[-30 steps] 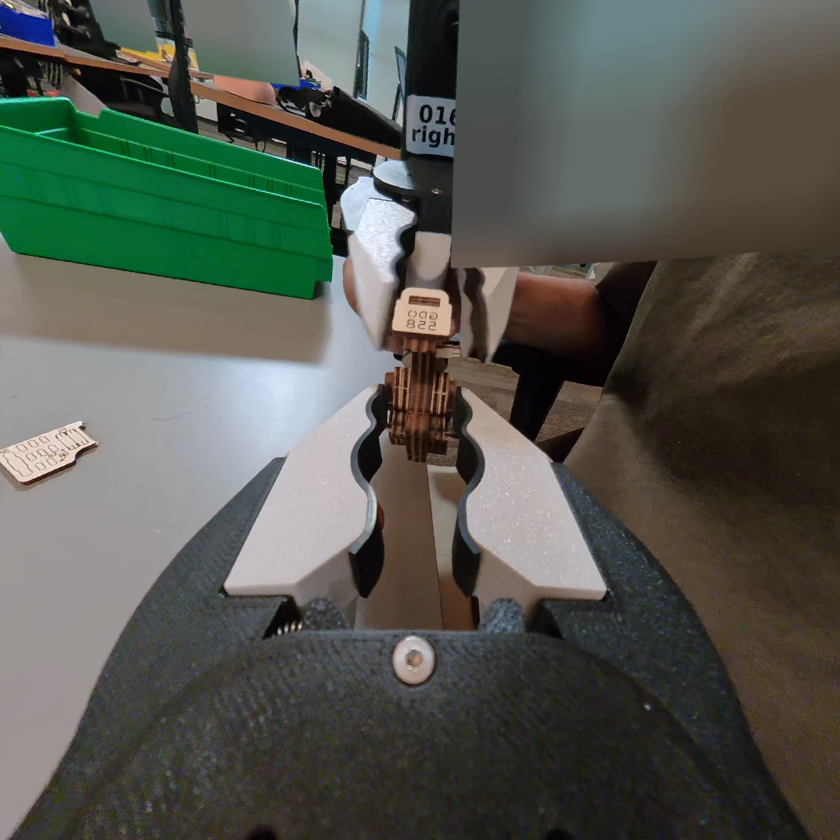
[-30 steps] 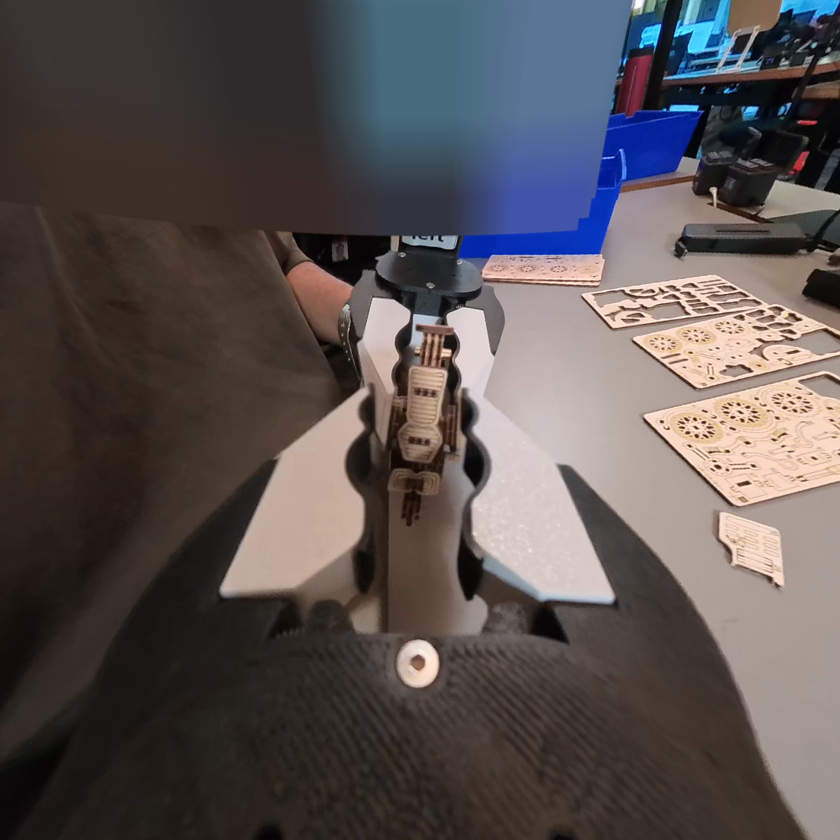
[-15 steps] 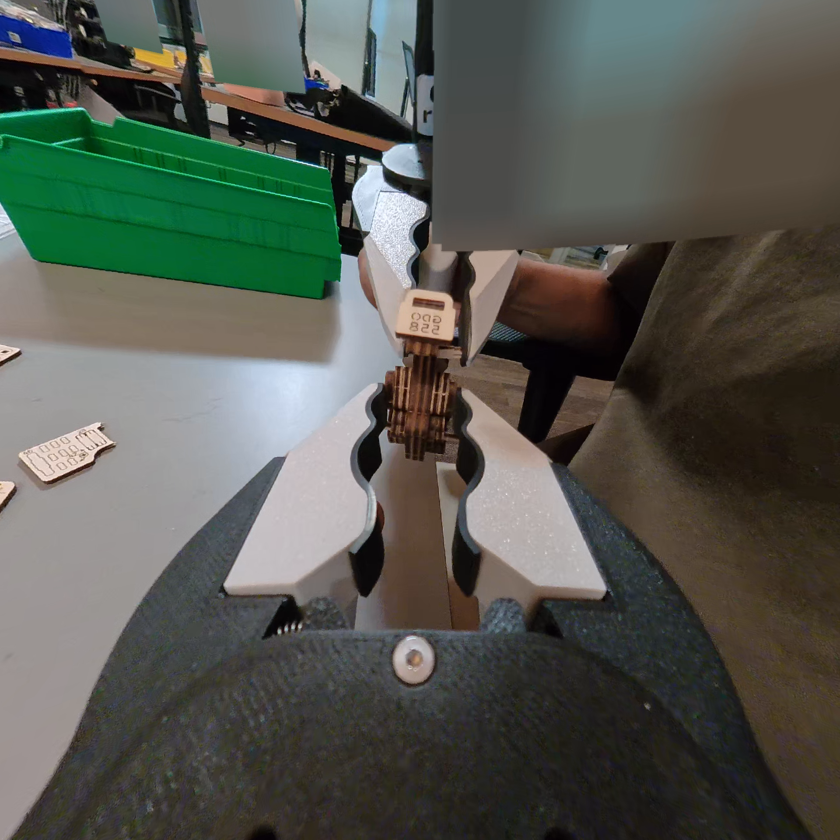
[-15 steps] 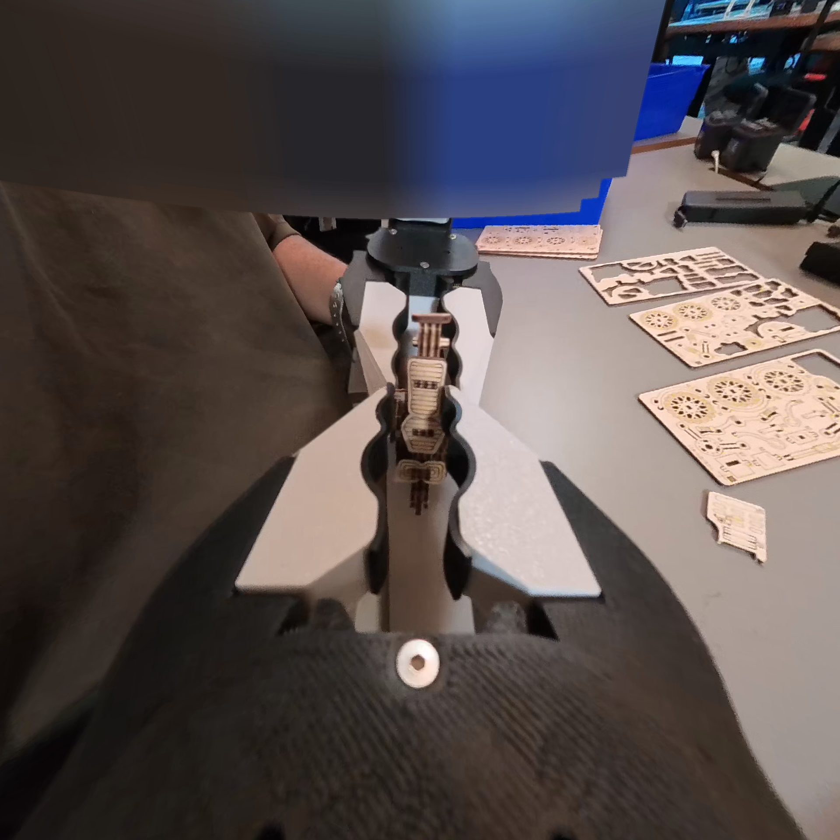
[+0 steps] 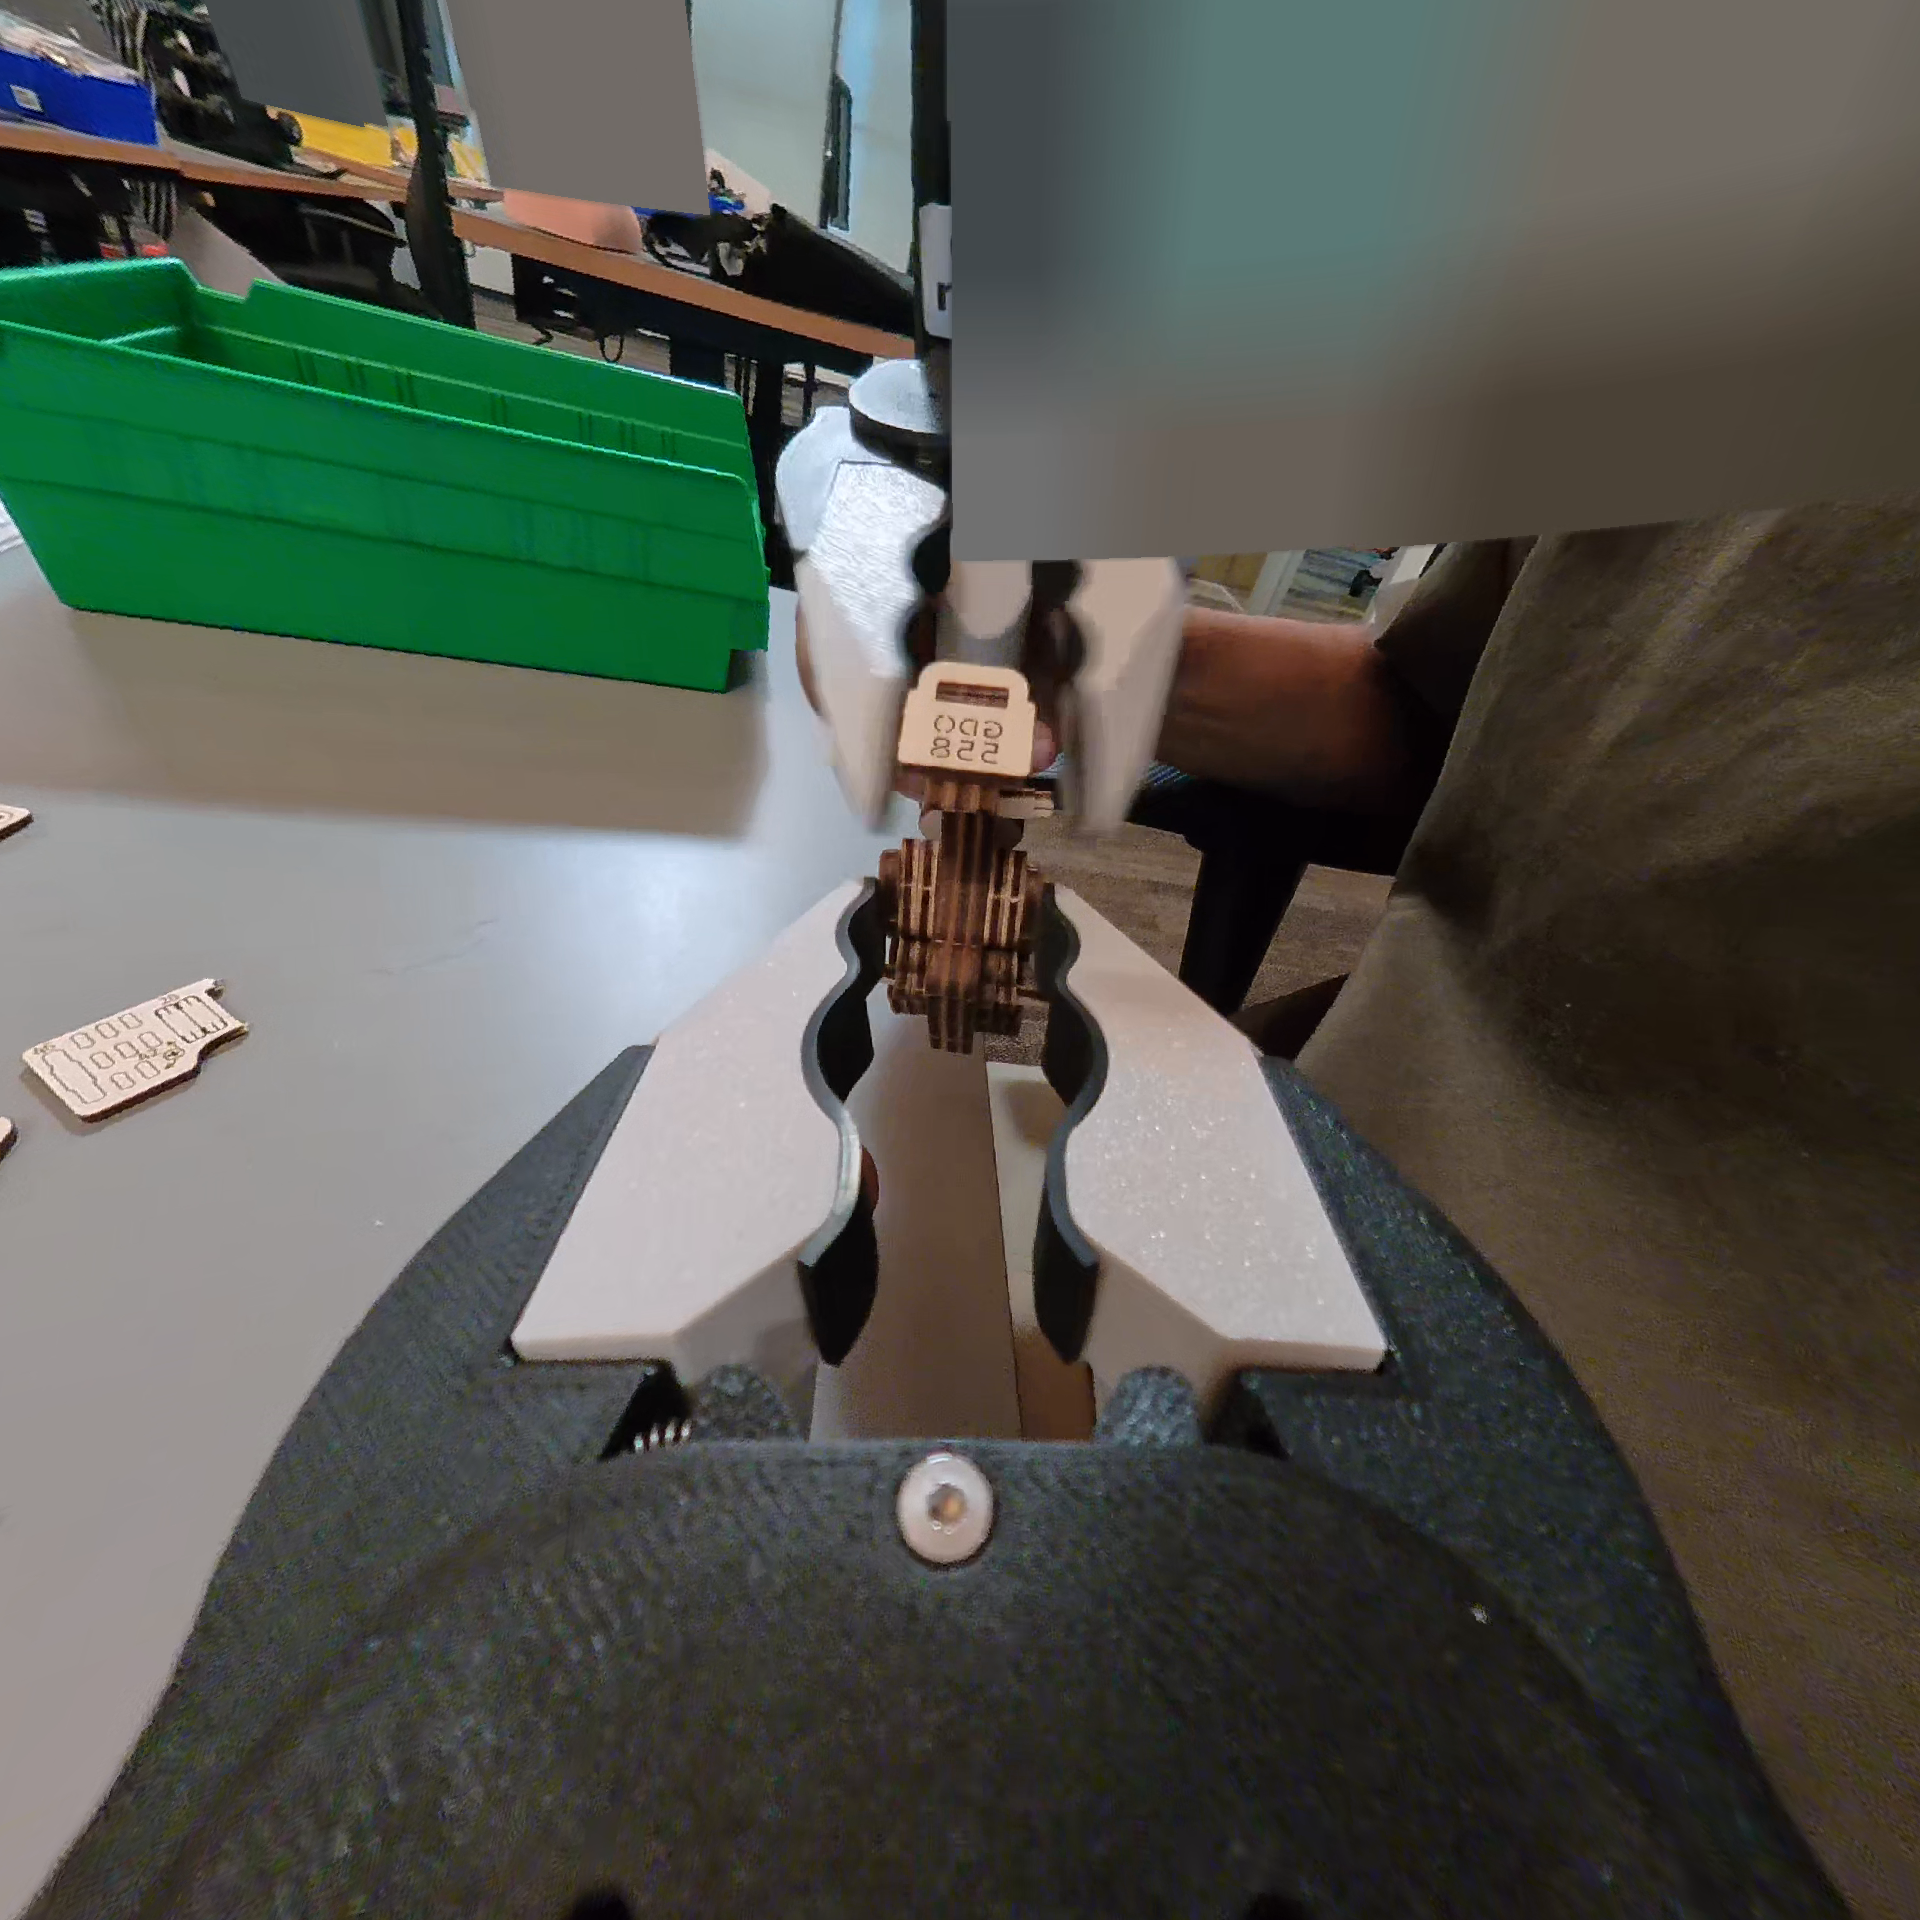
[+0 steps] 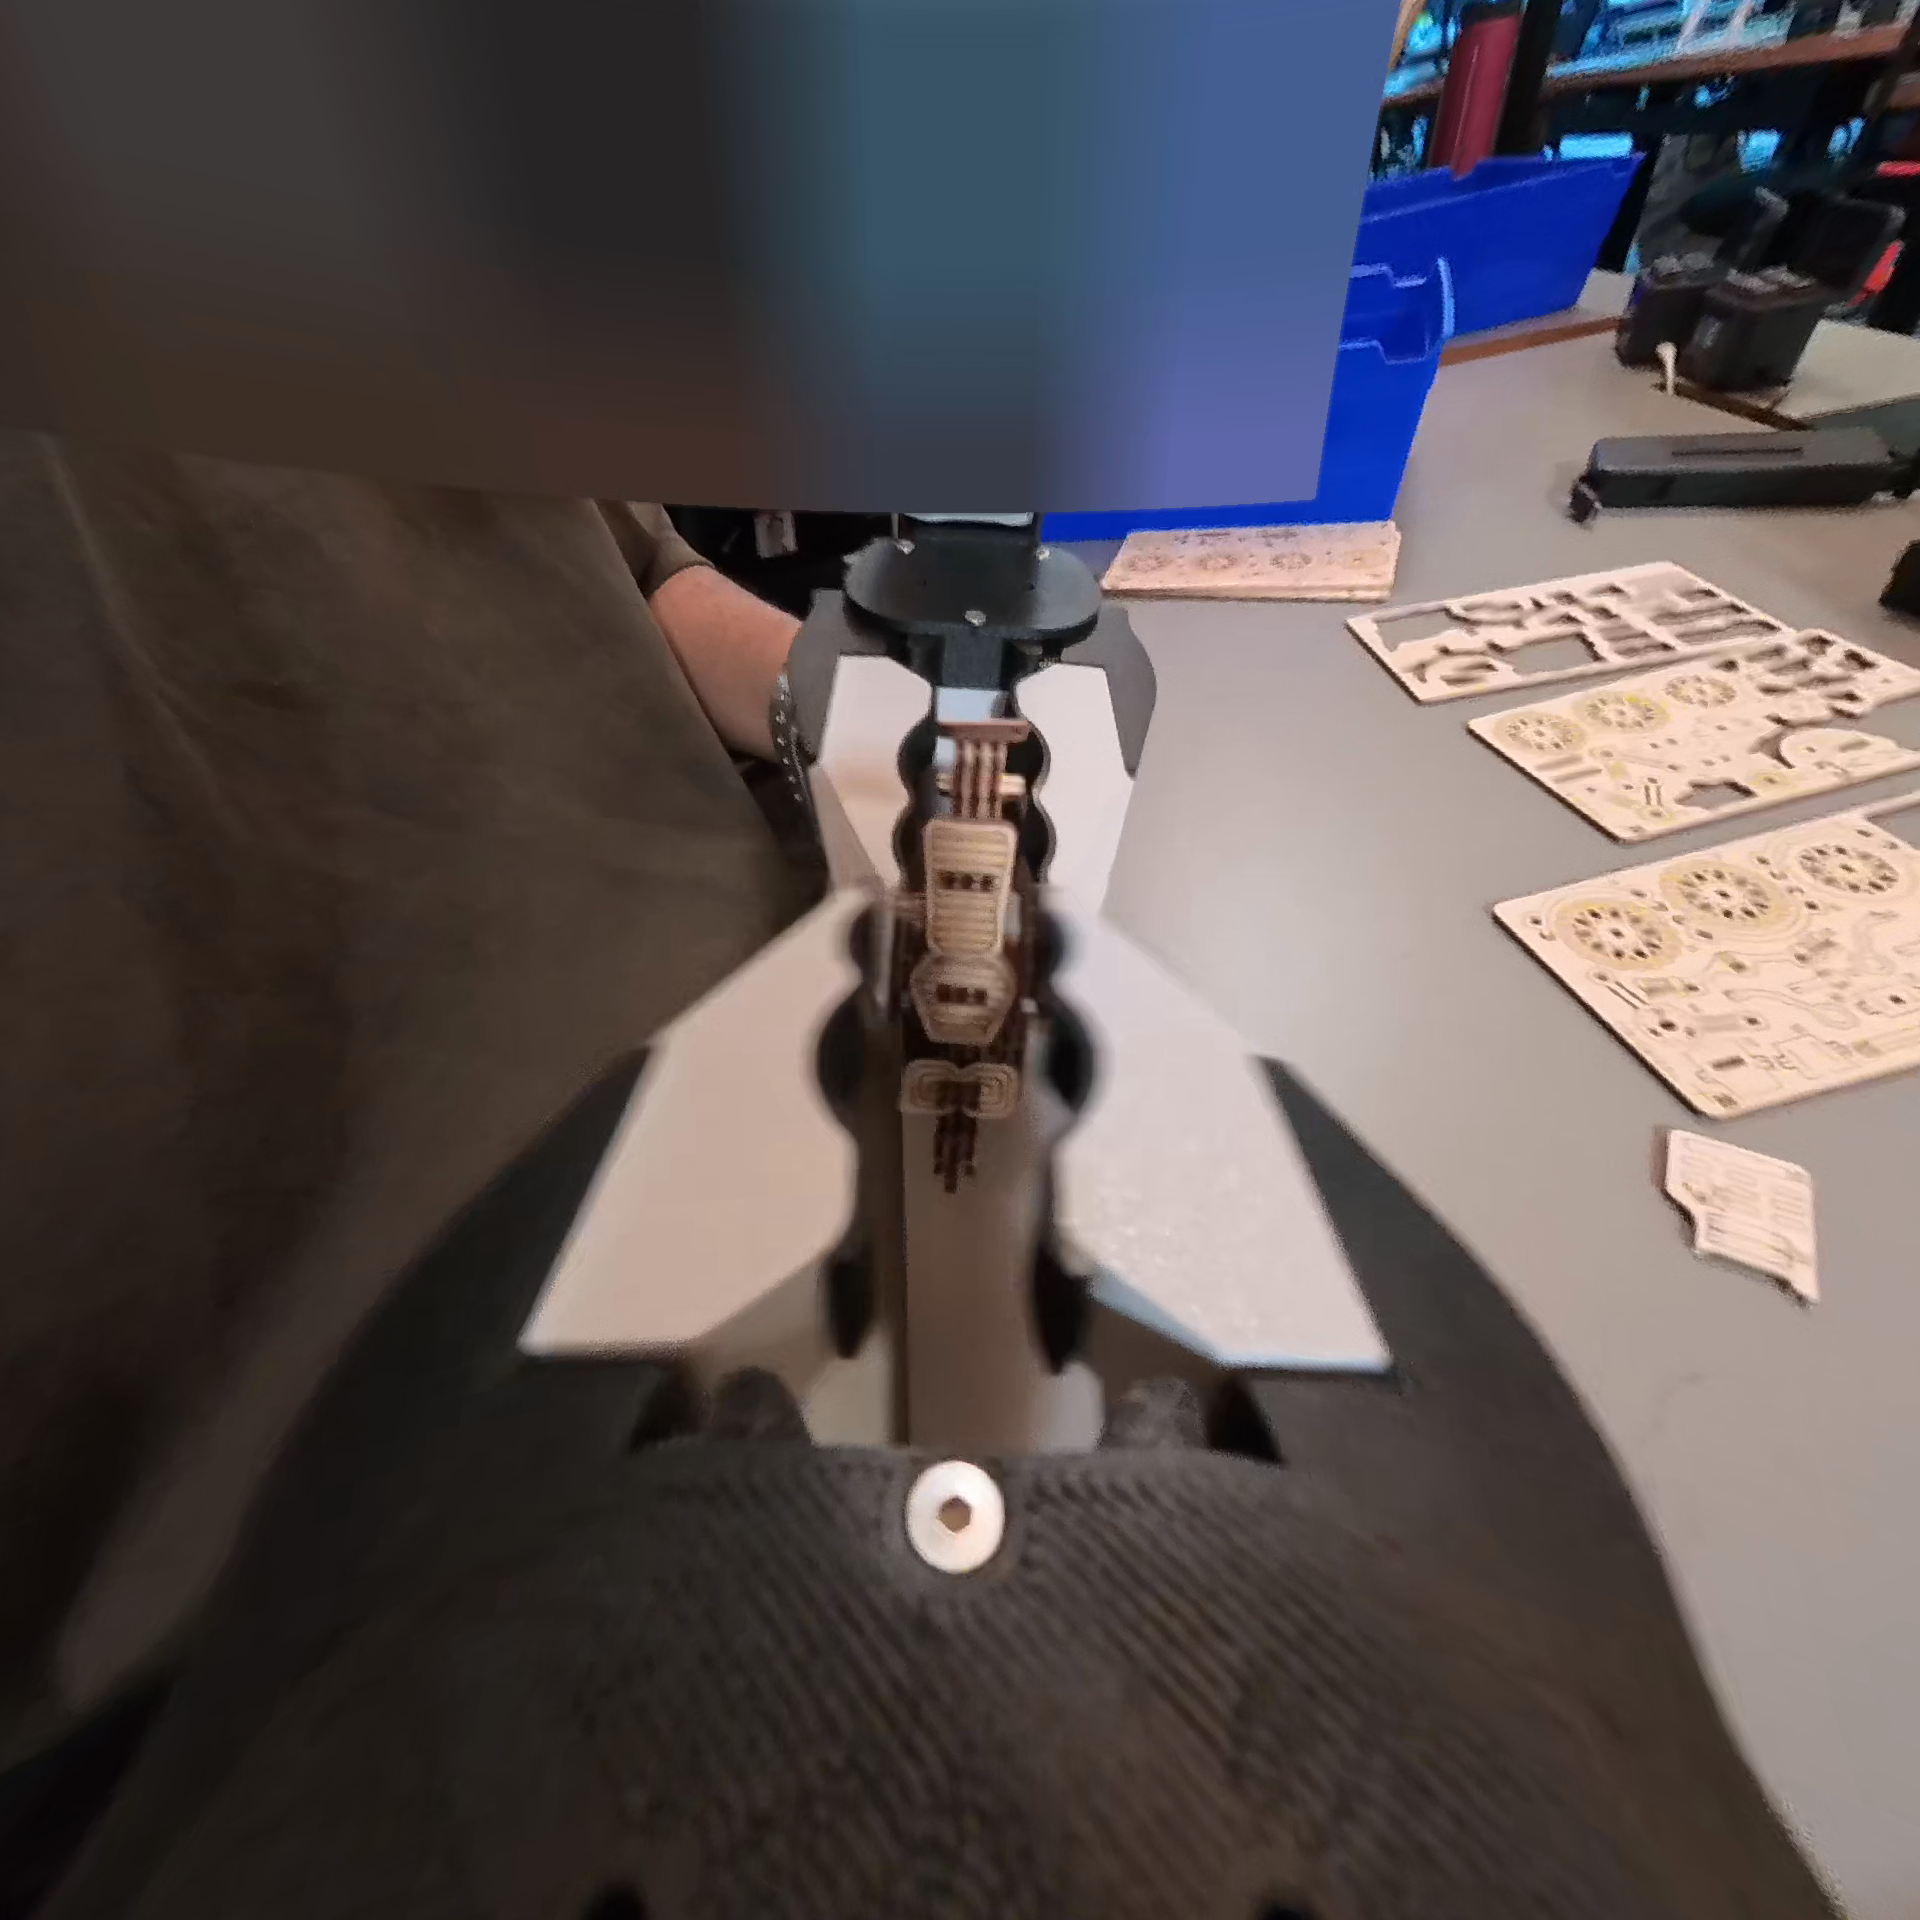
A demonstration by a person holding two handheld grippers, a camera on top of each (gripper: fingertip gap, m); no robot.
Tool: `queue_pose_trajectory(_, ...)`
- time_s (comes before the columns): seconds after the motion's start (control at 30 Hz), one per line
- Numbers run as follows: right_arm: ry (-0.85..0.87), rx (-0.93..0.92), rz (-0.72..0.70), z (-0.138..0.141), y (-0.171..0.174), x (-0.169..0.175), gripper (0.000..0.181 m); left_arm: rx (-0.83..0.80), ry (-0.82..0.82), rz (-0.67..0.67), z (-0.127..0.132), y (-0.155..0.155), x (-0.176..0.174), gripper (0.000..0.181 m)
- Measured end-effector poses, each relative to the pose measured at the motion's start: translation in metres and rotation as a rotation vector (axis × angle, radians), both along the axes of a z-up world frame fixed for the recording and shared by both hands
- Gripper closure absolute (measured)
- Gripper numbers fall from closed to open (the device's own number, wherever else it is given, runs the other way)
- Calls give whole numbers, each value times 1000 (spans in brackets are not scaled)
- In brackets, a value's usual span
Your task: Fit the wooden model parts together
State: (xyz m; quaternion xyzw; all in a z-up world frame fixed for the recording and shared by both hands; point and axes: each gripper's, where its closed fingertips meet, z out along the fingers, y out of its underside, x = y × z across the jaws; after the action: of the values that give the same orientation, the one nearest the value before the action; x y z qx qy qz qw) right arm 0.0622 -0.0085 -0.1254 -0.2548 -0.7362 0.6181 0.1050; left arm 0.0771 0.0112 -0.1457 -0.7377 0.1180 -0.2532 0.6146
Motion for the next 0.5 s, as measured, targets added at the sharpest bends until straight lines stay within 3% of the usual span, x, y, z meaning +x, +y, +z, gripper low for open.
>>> queue_pose_trajectory(0.03,-5,17,-11,-2,0,-1,162,-7,4,16,-1,1,-2,156)
queue_pose_trajectory(0.2,9,14,-51,1,5,-6,160,-30,-76,18,1,3,-5,156)
queue_pose_trajectory(0.23,41,0,-95,5,10,-11,154,-52,-122,27,-1,4,-8,156)
queue_pose_trajectory(0.3,141,-49,-217,20,29,-23,120,-99,-234,64,-5,7,-20,157)
queue_pose_trajectory(0.37,210,-96,-273,35,43,-24,134,-158,-377,102,-9,11,-33,156)
queue_pose_trajectory(0.43,273,-85,-295,42,49,-21,181,-244,-505,160,-21,14,-46,157)
queue_pose_trajectory(0.5,306,15,-405,36,57,-29,181,-348,-593,207,-41,16,-55,157)
